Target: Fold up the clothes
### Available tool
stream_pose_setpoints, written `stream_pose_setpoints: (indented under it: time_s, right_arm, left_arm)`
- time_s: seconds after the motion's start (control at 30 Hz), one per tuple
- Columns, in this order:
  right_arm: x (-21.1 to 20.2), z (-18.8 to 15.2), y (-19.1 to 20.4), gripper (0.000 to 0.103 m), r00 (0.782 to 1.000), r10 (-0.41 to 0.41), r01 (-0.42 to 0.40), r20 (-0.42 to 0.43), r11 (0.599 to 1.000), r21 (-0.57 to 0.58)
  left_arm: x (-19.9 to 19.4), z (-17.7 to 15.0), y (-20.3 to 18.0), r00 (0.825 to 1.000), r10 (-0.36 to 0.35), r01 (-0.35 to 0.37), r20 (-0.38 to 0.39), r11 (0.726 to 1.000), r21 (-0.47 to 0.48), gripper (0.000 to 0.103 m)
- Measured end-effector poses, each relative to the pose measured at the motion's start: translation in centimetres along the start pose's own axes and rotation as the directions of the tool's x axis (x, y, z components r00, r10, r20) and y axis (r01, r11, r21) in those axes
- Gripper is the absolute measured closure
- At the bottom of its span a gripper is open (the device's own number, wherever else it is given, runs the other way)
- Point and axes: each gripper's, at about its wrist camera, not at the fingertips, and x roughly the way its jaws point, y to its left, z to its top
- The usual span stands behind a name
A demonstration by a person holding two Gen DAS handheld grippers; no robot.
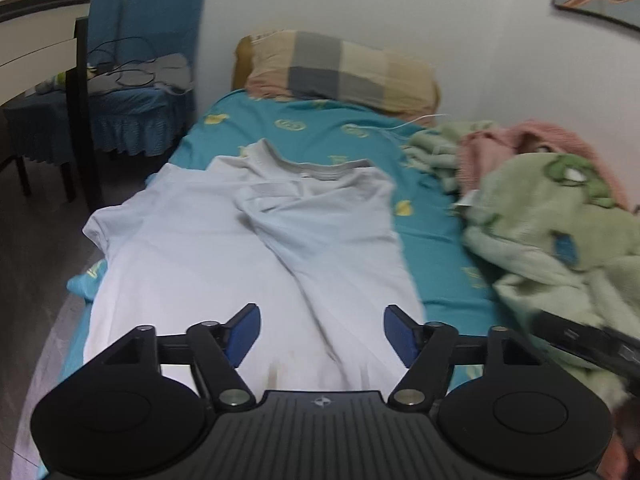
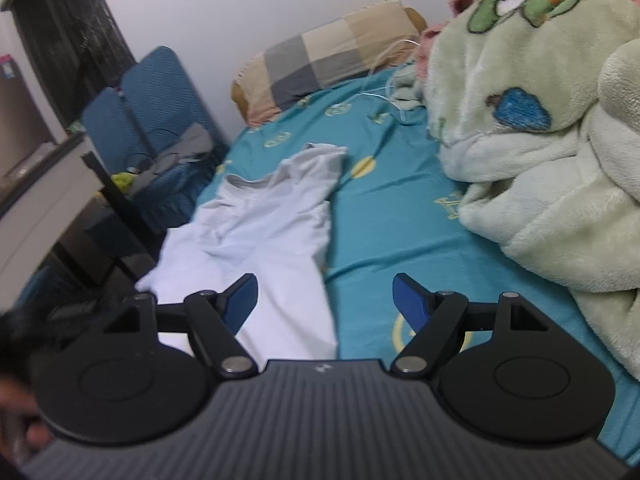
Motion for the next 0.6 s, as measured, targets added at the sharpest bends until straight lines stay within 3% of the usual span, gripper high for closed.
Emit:
stream_pose_setpoints:
  time_s: [0.07, 0.17, 0.3, 0.43, 0.5, 0.6]
  right_arm:
    - [-0.8, 0.0, 0.3, 0.029, 0.999, 0.04, -0.04, 0.004, 0.999, 0.001]
    - [-1.6, 0.4, 1.1, 0.033, 0.997, 0.082, -0.082, -0.002, 0.997, 0.01]
    - [0.1, 2.6, 4.1, 0.04, 0.993, 0.111, -0.112, -0.038, 0.993, -0.03]
    - [6.4, 6.7, 8.3, 0.045, 0.99, 0.111, -0.117, -0.091, 0.991, -0.065]
    - [11.4, 8.4, 10.5, 0.055, 0.989, 0.083, -0.095, -0.123, 0.99, -0.102]
    - [19.9, 9.8, 13.2, 0.061, 0.982, 0.027, -0.058, -0.185, 0.985, -0.162]
  left_arm:
    - [-2.0, -1.0, -0.9, 0.999, -0.051, 0.05, 0.018, 0.998, 0.037, 0.021]
    - [-3.8, -1.4, -1.2, 0.996, -0.065, 0.059, 0.069, 0.995, 0.082, 0.013]
    - [-4.2, -0.9, 0.8, 0.99, -0.119, 0.114, 0.075, 0.991, 0.073, 0.009]
    - [-3.7, -0.8, 3.0, 0.991, -0.084, 0.071, 0.103, 0.989, 0.128, 0.007]
    - [-3.0, -0.7, 4.4, 0.993, -0.062, 0.05, 0.104, 0.993, 0.108, 0.007]
    - [-2.1, -0.4, 6.7, 0.994, -0.038, 0.034, 0.104, 0.998, 0.048, 0.007]
